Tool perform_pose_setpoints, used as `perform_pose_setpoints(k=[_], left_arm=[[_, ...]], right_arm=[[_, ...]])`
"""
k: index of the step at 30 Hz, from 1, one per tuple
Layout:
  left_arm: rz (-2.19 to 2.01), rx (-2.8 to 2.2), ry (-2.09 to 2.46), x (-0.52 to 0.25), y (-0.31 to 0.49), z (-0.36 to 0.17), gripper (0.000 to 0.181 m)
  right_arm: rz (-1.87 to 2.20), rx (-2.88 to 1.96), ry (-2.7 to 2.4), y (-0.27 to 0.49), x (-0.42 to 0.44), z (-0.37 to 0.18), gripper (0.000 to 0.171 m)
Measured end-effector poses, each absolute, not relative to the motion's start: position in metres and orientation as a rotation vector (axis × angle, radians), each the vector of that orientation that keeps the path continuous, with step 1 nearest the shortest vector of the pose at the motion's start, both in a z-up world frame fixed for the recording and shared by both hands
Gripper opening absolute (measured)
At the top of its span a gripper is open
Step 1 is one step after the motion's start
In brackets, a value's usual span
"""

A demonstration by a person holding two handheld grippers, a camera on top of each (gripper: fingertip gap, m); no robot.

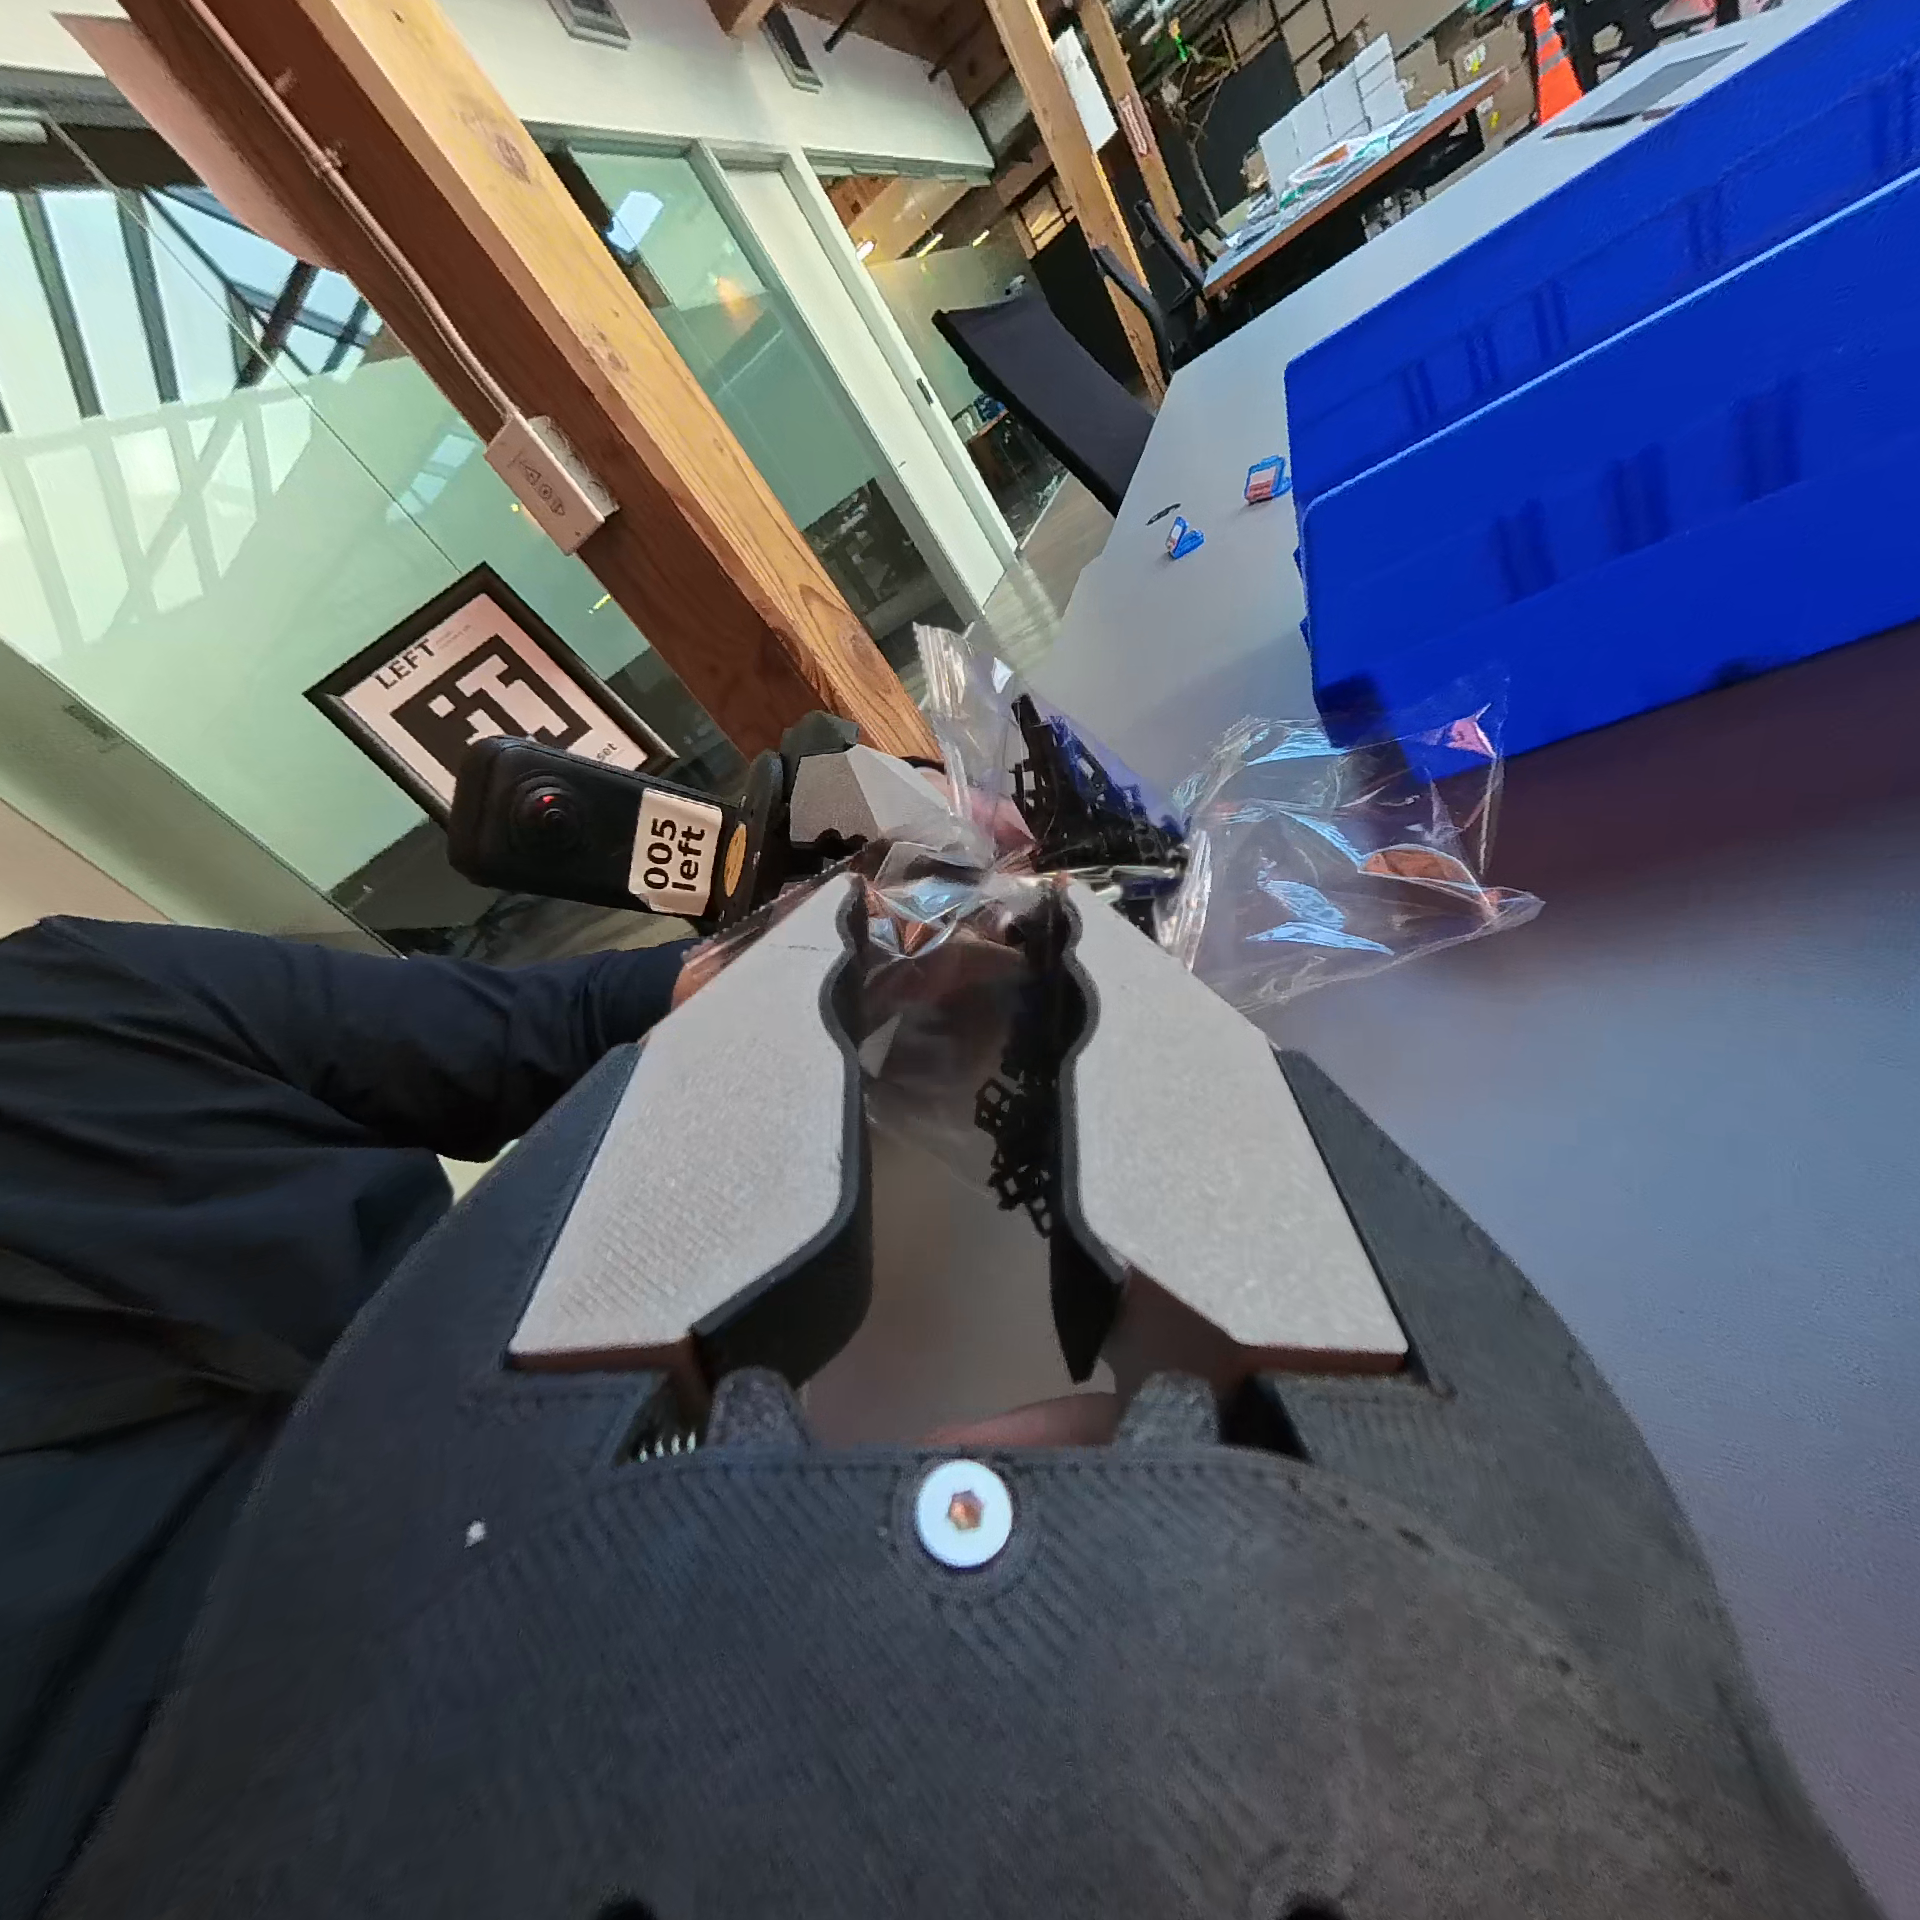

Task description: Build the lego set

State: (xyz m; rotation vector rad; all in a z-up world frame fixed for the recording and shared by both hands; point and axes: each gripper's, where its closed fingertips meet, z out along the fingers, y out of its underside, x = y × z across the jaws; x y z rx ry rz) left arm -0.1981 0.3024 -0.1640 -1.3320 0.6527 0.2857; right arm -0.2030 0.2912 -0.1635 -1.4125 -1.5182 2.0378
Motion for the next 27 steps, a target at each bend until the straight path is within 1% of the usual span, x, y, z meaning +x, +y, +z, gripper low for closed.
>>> perform_pose_setpoints(k=[4, 7, 11, 12, 13, 27], left_arm=[[0.285, -1.332, 0.655, -0.1979, 0.3022, -0.1642, 0.0], [0.29, -1.334, 0.657, -0.1977, 0.3027, -0.1647, 0.0], [0.29, -1.334, 0.658, -0.1977, 0.3027, -0.1648, 0.0], [0.293, -1.337, 0.66, -0.1975, 0.303, -0.1653, 0.0], [0.298, -1.338, 0.657, -0.1981, 0.3034, -0.1653, 0.0], [0.308, -1.34, 0.658, -0.1982, 0.3038, -0.1659, 0.0]], right_arm=[[2.031, -1.401, -1.529, 0.29, -0.2026, -0.1638, 0.029], [2.047, -1.377, -1.528, 0.2885, -0.2009, -0.1603, 0.017], [2.038, -1.359, -1.527, 0.2885, -0.2001, -0.1584, 0.014], [2.034, -1.347, -1.524, 0.2891, -0.1995, -0.157, 0.009], [2.025, -1.339, -1.519, 0.2904, -0.1994, -0.156, 0.0], [1.936, -1.336, -1.54, 0.293, -0.1997, -0.1562, 0.0]])
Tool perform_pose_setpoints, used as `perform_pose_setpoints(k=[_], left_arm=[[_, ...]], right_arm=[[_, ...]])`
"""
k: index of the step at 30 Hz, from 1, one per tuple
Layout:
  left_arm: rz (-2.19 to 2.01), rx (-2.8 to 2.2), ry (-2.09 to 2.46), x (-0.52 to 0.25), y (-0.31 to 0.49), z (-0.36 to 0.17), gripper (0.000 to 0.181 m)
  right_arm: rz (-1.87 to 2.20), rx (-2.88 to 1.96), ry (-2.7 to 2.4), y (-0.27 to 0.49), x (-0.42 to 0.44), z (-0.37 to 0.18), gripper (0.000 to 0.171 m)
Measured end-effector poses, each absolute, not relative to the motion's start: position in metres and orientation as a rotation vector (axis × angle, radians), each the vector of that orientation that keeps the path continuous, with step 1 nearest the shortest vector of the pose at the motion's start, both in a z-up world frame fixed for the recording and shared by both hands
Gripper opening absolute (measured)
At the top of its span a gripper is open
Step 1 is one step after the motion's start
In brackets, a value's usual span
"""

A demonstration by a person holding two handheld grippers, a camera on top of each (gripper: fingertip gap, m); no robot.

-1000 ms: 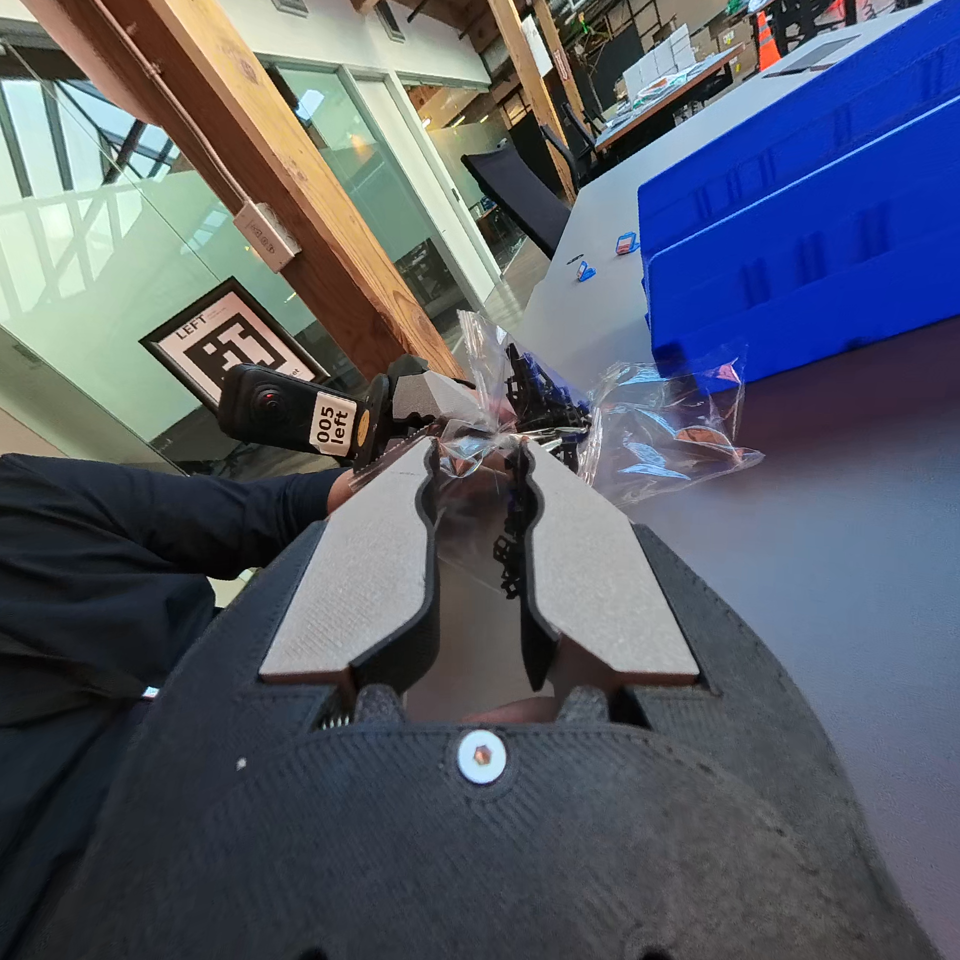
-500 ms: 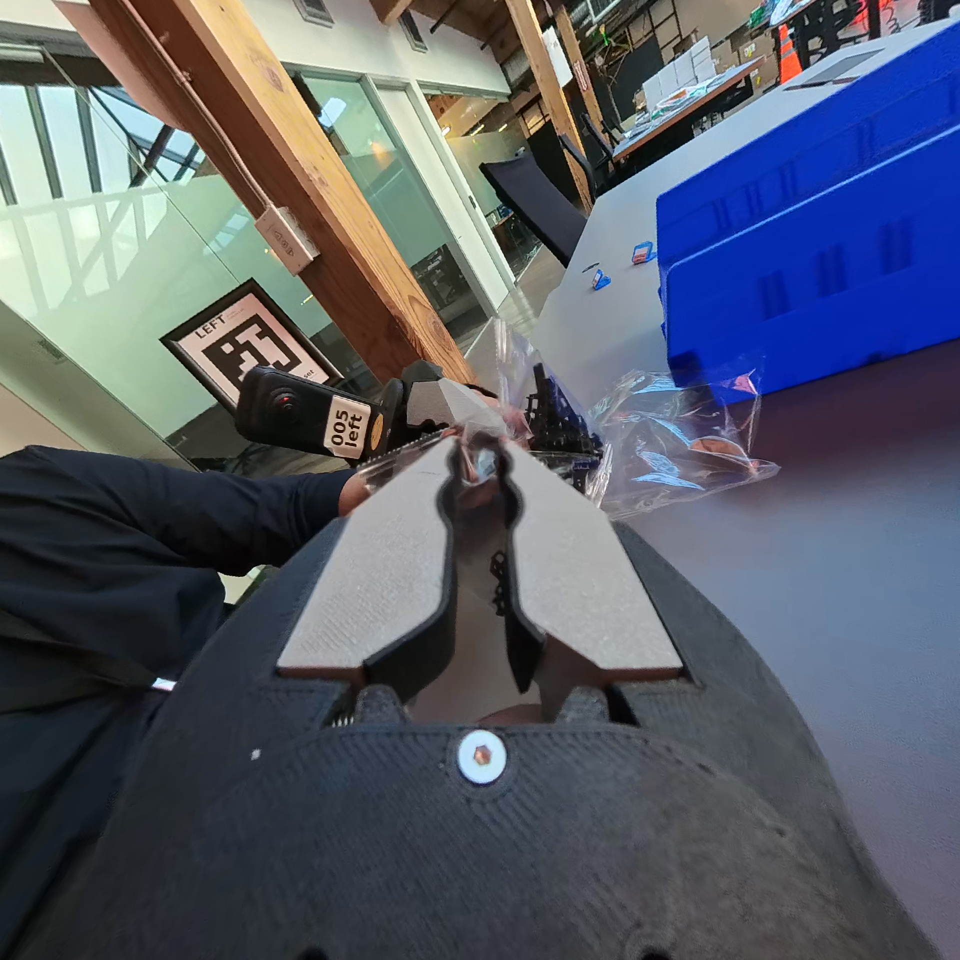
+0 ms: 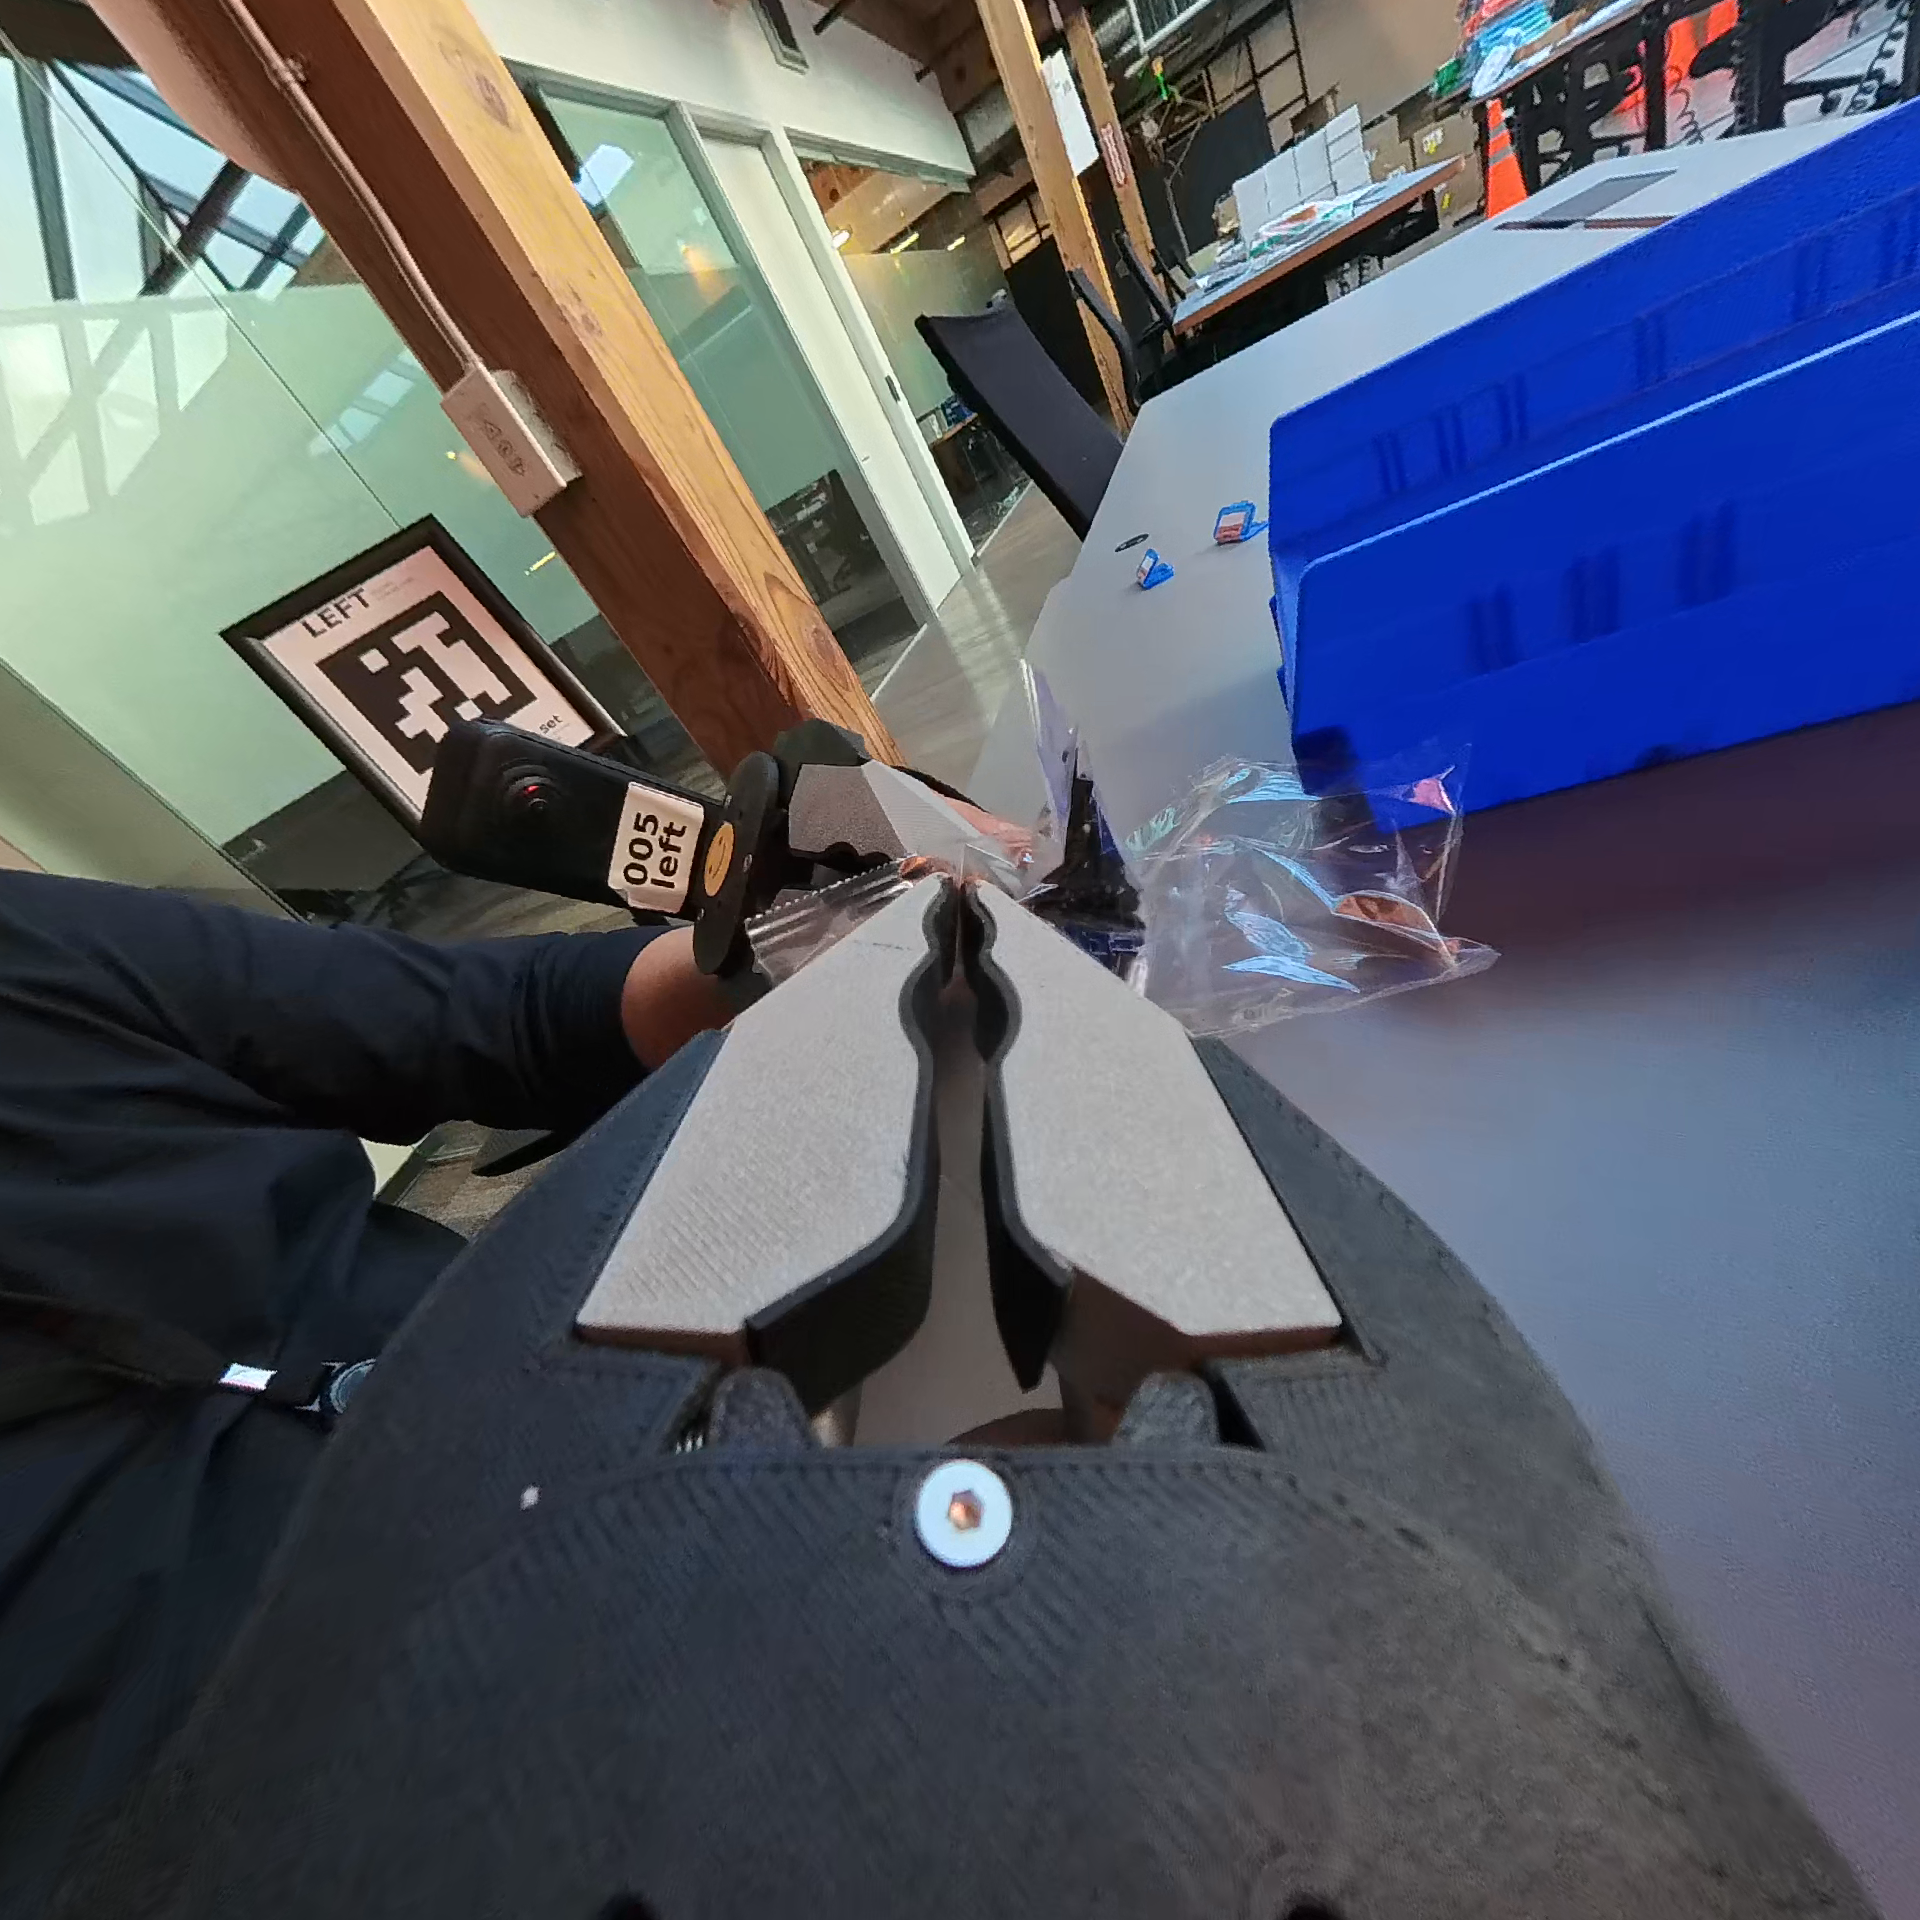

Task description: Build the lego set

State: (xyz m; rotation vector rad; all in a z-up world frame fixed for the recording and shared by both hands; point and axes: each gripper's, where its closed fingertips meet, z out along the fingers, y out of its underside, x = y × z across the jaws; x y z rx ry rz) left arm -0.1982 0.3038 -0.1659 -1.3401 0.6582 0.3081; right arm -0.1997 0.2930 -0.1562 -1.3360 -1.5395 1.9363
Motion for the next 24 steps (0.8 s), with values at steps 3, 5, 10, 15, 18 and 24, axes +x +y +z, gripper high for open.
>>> perform_pose_setpoints(k=[3, 5, 10, 15, 18, 24], left_arm=[[0.309, -1.341, 0.658, -0.1983, 0.3039, -0.1661, 0.0], [0.309, -1.342, 0.658, -0.1983, 0.304, -0.1661, 0.0], [0.307, -1.34, 0.657, -0.1984, 0.3037, -0.1657, 0.0], [0.308, -1.339, 0.656, -0.1985, 0.3035, -0.1655, 0.0], [0.307, -1.339, 0.654, -0.1988, 0.3036, -0.1655, 0.0], [0.311, -1.339, 0.646, -0.2, 0.3036, -0.1646, 0.0]], right_arm=[[1.93, -1.339, -1.54, 0.2937, -0.1997, -0.1565, 0.0], [1.921, -1.339, -1.54, 0.2944, -0.1998, -0.1564, 0.0], [1.915, -1.338, -1.539, 0.2951, -0.1997, -0.1562, 0.0], [1.901, -1.34, -1.535, 0.2968, -0.1993, -0.1559, 0.0], [1.899, -1.342, -1.532, 0.2976, -0.1993, -0.1556, 0.0], [1.889, -1.346, -1.519, 0.3005, -0.1991, -0.1548, 0.0]])
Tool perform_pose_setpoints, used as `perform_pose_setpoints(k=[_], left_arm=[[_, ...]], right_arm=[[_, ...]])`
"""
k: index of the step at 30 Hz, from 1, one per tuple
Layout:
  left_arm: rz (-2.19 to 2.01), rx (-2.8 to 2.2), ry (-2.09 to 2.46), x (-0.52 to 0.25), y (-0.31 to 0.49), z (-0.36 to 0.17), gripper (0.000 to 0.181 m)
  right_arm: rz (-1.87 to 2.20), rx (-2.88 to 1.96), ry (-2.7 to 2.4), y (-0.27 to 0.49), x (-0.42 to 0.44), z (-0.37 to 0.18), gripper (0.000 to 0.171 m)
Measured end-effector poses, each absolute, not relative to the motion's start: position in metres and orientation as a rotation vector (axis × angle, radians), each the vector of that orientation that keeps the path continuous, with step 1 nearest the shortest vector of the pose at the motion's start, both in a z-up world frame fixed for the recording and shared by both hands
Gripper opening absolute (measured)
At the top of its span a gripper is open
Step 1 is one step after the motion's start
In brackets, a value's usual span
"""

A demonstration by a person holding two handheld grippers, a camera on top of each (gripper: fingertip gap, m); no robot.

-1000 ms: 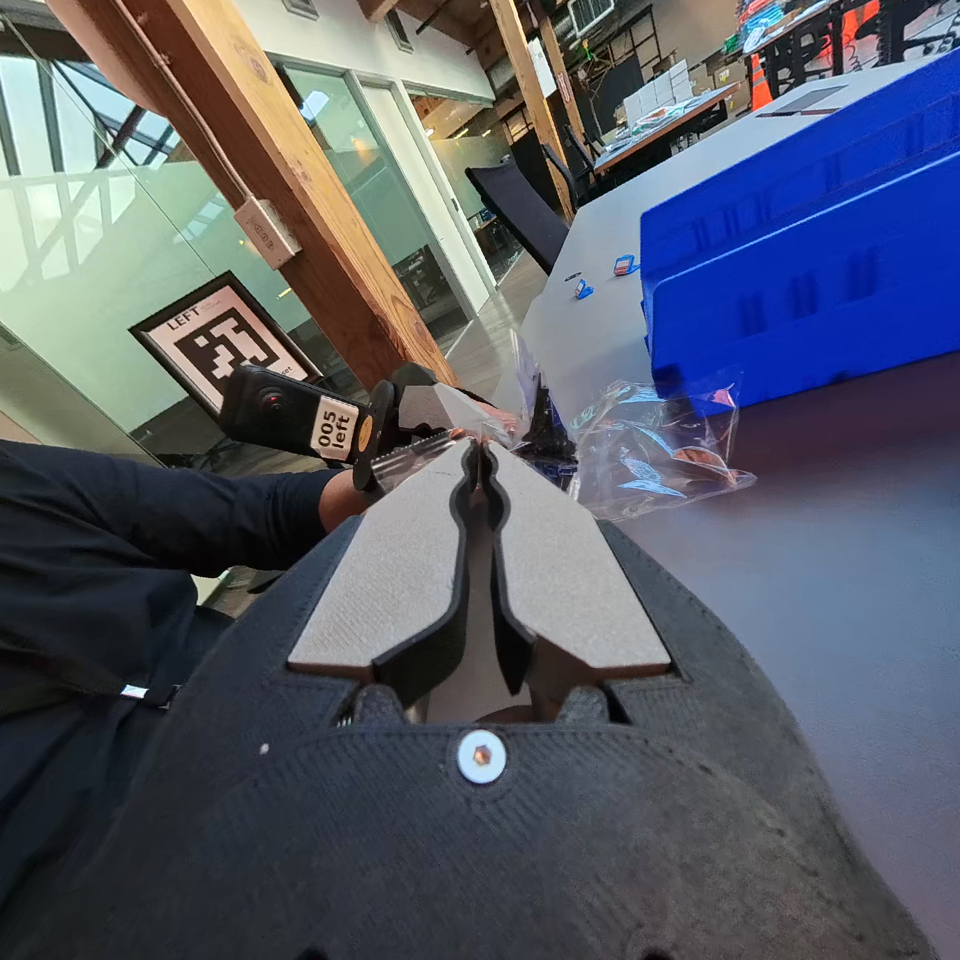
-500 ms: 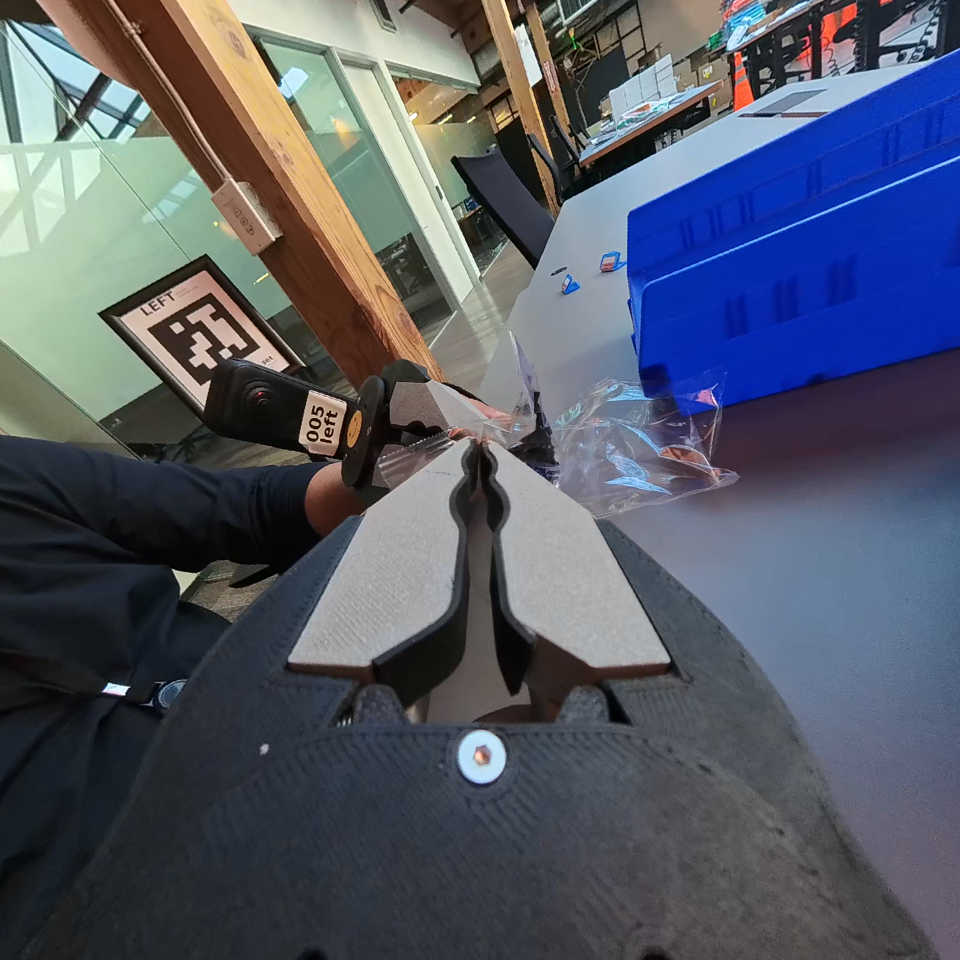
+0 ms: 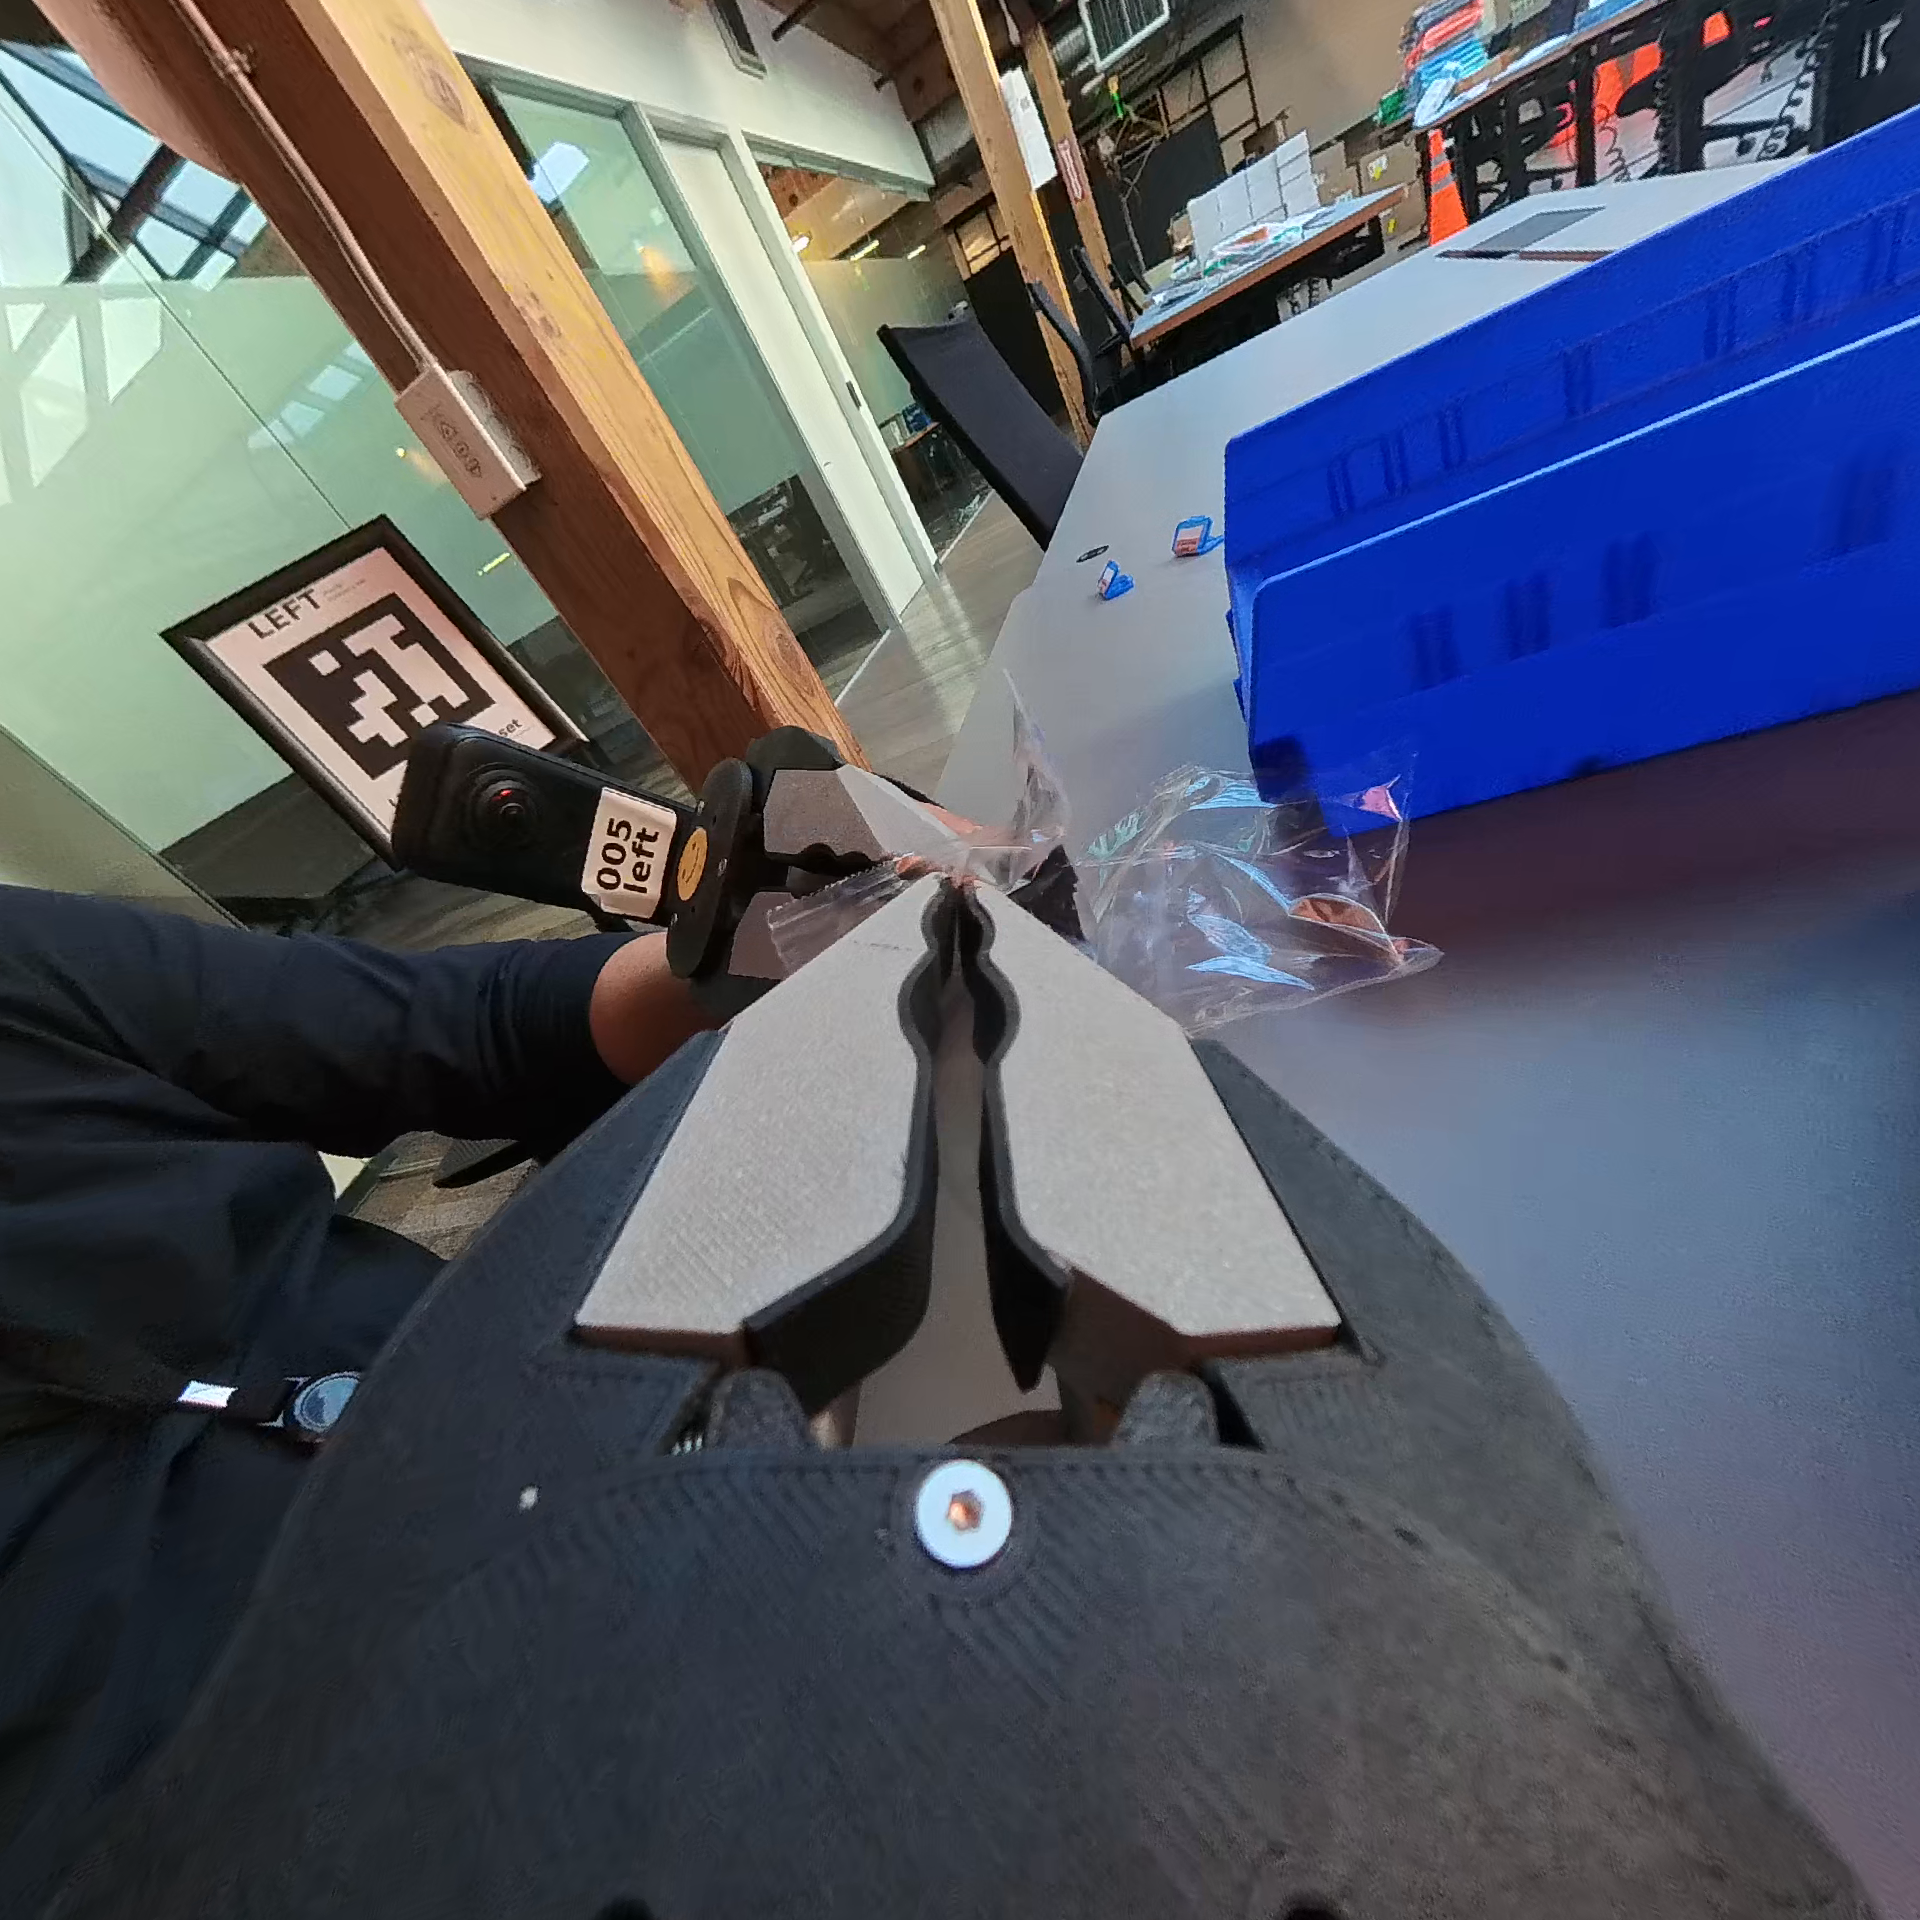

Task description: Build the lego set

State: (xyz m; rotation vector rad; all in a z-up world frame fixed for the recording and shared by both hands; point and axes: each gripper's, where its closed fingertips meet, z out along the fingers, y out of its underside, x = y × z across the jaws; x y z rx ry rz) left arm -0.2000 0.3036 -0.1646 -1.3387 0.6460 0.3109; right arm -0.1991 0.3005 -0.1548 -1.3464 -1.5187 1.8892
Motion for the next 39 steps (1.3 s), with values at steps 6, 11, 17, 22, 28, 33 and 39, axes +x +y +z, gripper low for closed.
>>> perform_pose_setpoints(k=[6, 11, 17, 22, 28, 33, 39], left_arm=[[0.314, -1.339, 0.63, -0.203, 0.304, -0.163, 0.0], [0.297, -1.346, 0.569, -0.213, 0.304, -0.159, 0.0], [0.309, -1.346, 0.58, -0.211, 0.304, -0.16, 0.0], [0.322, -1.33, 0.588, -0.209, 0.304, -0.16, 0.0], [0.345, -1.3, 0.626, -0.2, 0.304, -0.161, 0.018], [0.323, -1.296, 0.59, -0.204, 0.303, -0.157, 0.017], [0.328, -1.295, 0.584, -0.205, 0.303, -0.157, 0.013]], right_arm=[[1.888, -1.351, -1.495, 0.304, -0.199, -0.153, 0.0], [1.97, -1.329, -1.352, 0.323, -0.191, -0.136, 0.0], [1.984, -1.323, -1.326, 0.327, -0.188, -0.132, 0.0], [1.979, -1.325, -1.391, 0.315, -0.192, -0.139, 0.0], [1.98, -1.311, -1.422, 0.309, -0.193, -0.14, 0.0], [1.986, -1.307, -1.402, 0.312, -0.192, -0.138, 0.0], [1.985, -1.309, -1.399, 0.312, -0.192, -0.137, 0.0]])
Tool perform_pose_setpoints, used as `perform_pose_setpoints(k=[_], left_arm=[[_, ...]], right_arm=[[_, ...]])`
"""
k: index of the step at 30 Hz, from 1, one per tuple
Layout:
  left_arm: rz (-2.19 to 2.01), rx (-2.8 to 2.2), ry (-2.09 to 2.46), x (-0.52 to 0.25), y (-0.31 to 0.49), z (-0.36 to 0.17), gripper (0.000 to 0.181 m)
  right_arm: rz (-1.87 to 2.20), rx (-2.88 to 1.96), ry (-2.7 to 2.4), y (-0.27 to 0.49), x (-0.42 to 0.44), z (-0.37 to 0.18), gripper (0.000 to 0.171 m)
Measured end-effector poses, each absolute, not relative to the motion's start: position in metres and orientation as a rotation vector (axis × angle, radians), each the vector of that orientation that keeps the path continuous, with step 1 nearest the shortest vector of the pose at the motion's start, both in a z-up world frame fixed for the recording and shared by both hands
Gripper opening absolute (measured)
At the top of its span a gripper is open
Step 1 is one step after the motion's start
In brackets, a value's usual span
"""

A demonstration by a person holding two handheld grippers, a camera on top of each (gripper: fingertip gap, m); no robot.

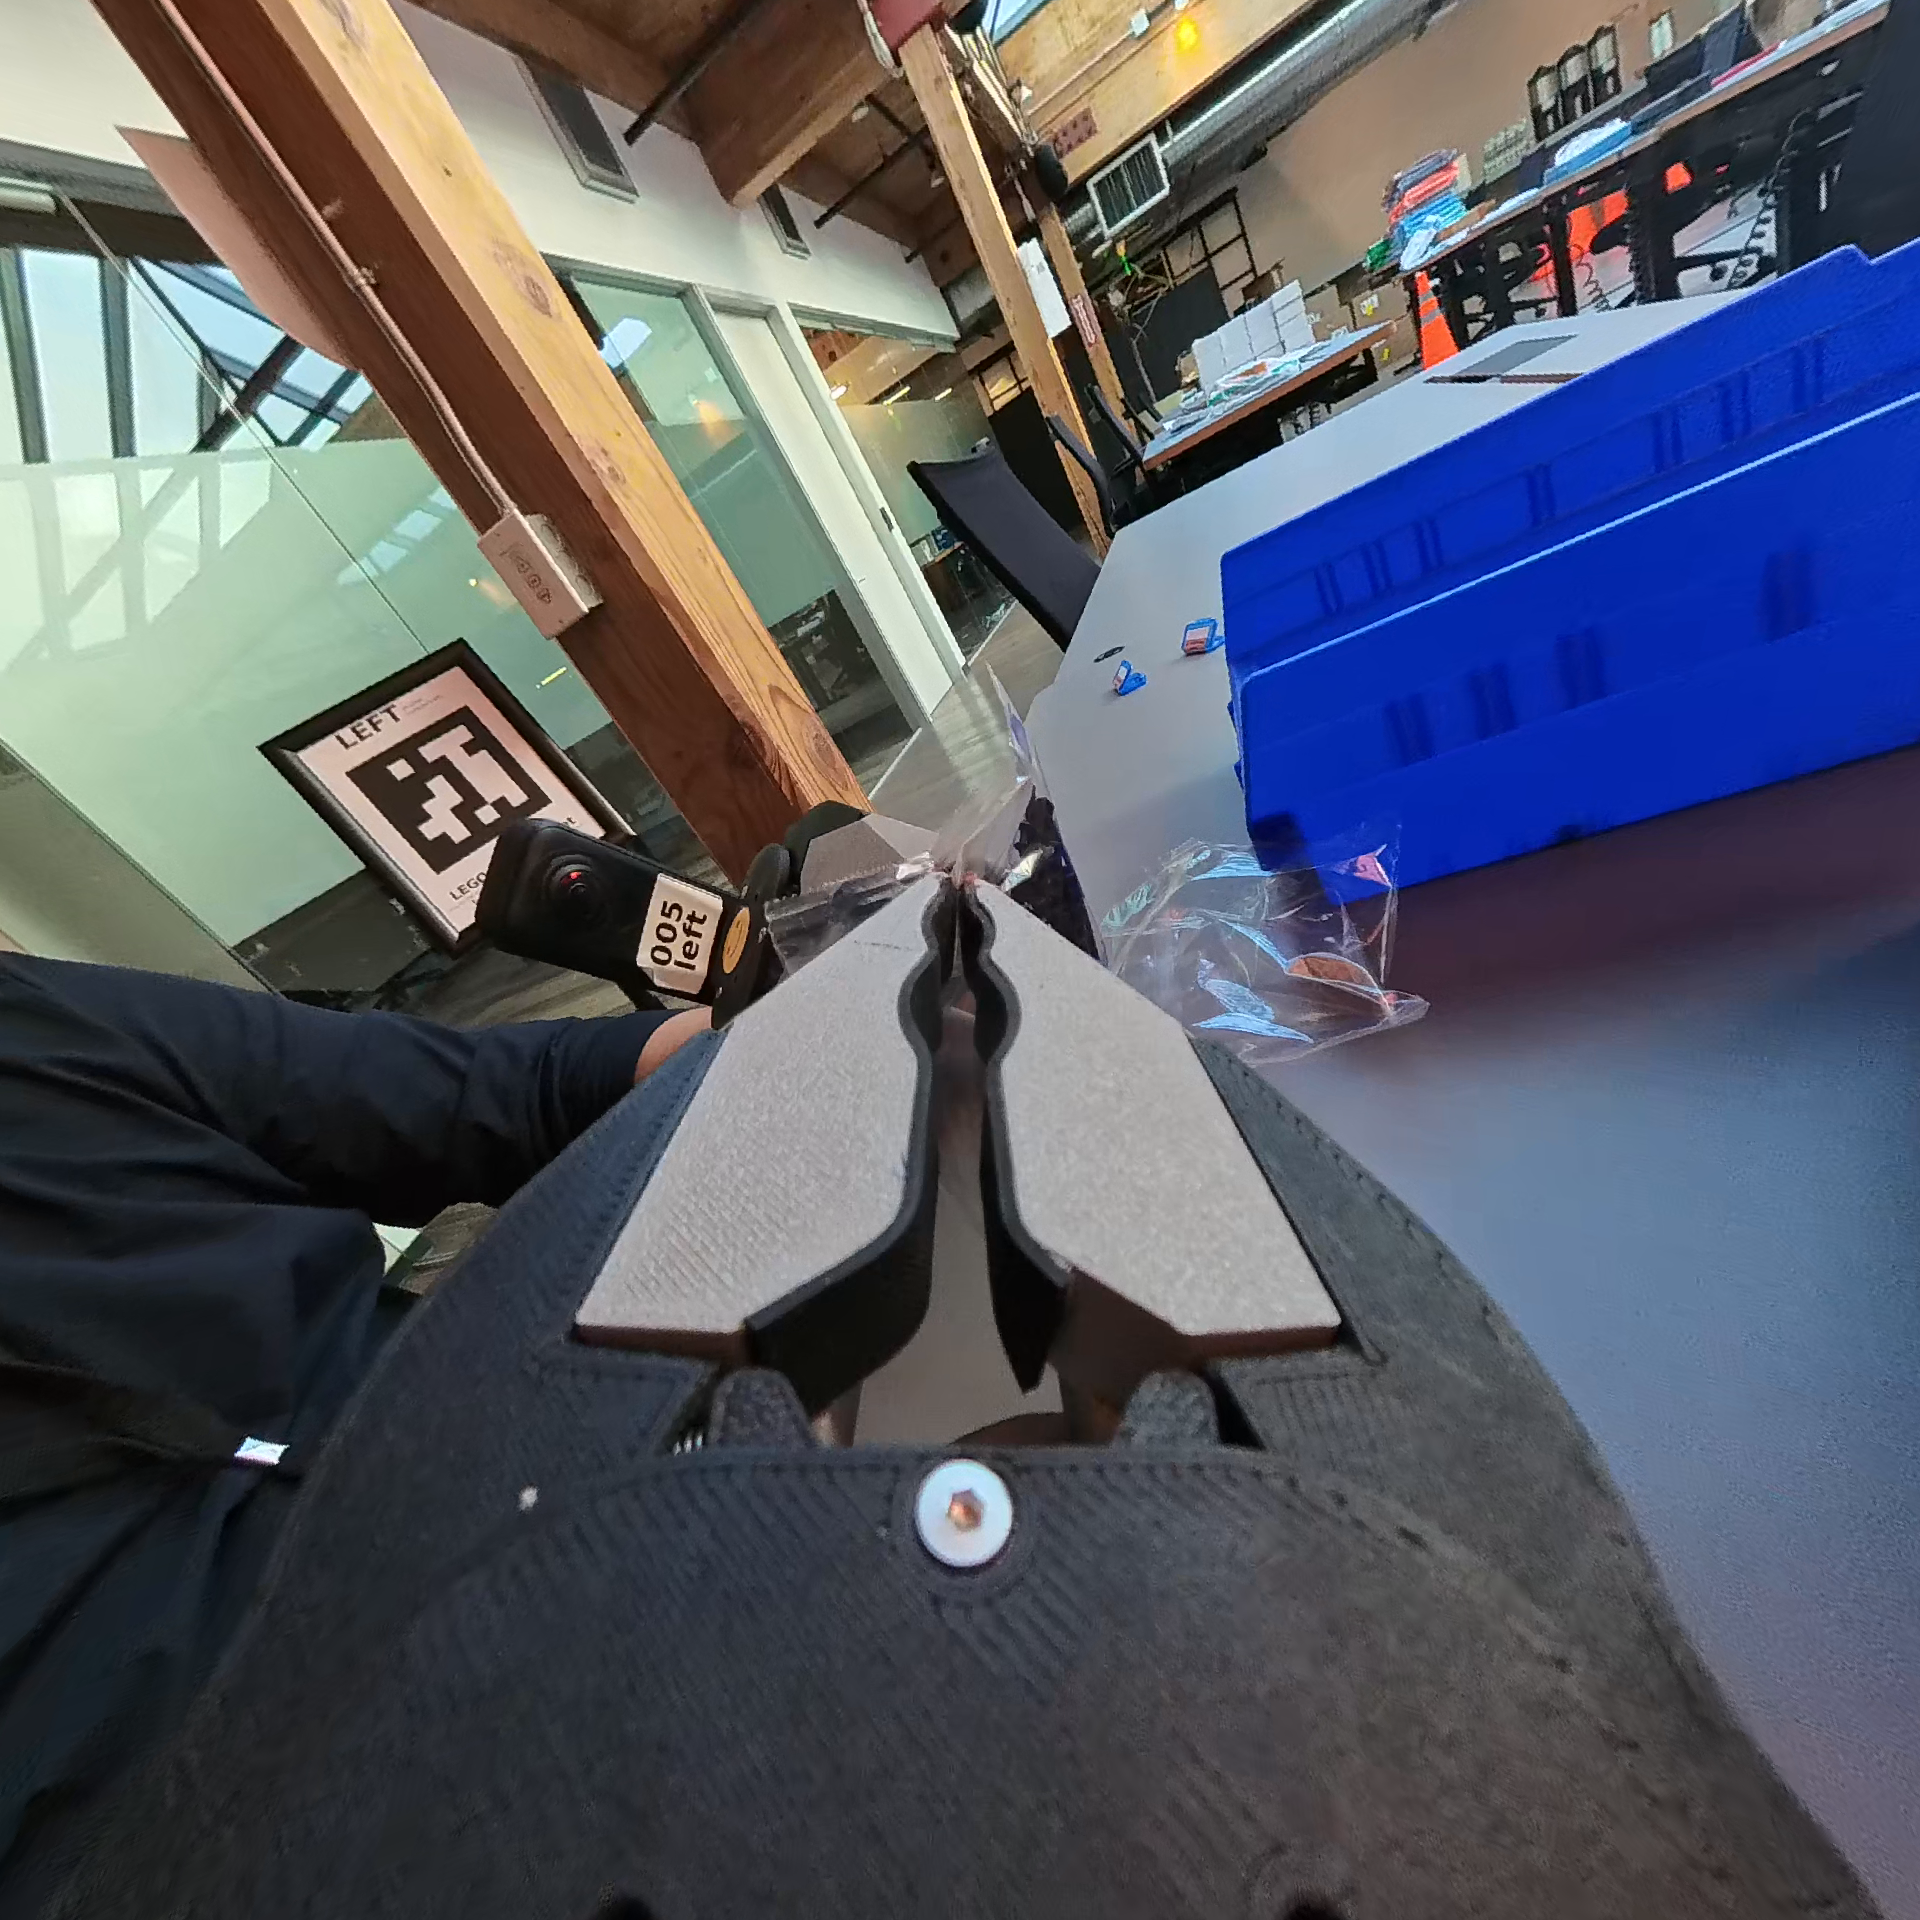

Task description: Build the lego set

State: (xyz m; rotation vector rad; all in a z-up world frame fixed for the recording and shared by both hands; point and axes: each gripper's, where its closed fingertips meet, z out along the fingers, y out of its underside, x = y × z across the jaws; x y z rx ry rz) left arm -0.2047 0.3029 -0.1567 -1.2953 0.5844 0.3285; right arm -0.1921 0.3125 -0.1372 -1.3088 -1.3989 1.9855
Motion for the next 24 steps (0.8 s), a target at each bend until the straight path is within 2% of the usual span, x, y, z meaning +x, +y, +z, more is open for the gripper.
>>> perform_pose_setpoints(k=[24], left_arm=[[0.303, -1.297, 0.547, -0.2095, 0.3024, -0.1534, 0.009]], right_arm=[[1.97, -1.289, -1.42, 0.3067, -0.1941, -0.1374, 0.0]])
